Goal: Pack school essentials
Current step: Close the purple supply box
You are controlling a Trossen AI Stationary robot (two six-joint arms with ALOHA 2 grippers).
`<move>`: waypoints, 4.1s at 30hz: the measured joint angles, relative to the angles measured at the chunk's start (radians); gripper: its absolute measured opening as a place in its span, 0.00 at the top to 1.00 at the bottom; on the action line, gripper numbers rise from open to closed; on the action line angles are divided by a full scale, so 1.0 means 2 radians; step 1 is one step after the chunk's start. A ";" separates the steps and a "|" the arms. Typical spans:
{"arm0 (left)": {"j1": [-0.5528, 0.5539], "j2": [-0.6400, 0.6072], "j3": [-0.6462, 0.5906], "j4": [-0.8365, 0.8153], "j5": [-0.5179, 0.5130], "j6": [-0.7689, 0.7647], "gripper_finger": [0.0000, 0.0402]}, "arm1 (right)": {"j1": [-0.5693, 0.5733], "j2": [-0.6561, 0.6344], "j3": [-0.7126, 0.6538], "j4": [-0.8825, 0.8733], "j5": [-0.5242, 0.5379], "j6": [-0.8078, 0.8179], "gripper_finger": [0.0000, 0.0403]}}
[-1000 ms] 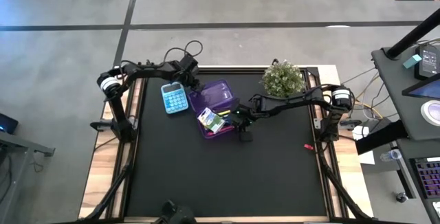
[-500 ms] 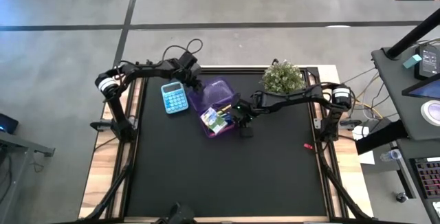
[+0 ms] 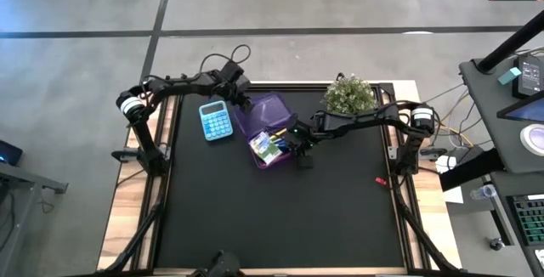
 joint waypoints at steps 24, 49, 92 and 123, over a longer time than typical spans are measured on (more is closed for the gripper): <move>0.003 -0.024 0.009 0.000 0.007 0.001 0.69 | -0.008 0.000 0.000 -0.014 0.002 0.015 0.71; 0.001 -0.060 0.008 -0.022 0.013 0.098 1.00 | -0.023 0.000 0.102 -0.194 0.003 0.081 0.71; -0.073 -0.098 0.007 -0.005 -0.005 0.083 1.00 | -0.028 0.010 0.120 -0.246 0.003 0.104 0.24; -0.079 -0.098 0.008 0.003 -0.009 0.078 1.00 | -0.017 -0.008 0.145 -0.306 -0.073 -0.004 0.19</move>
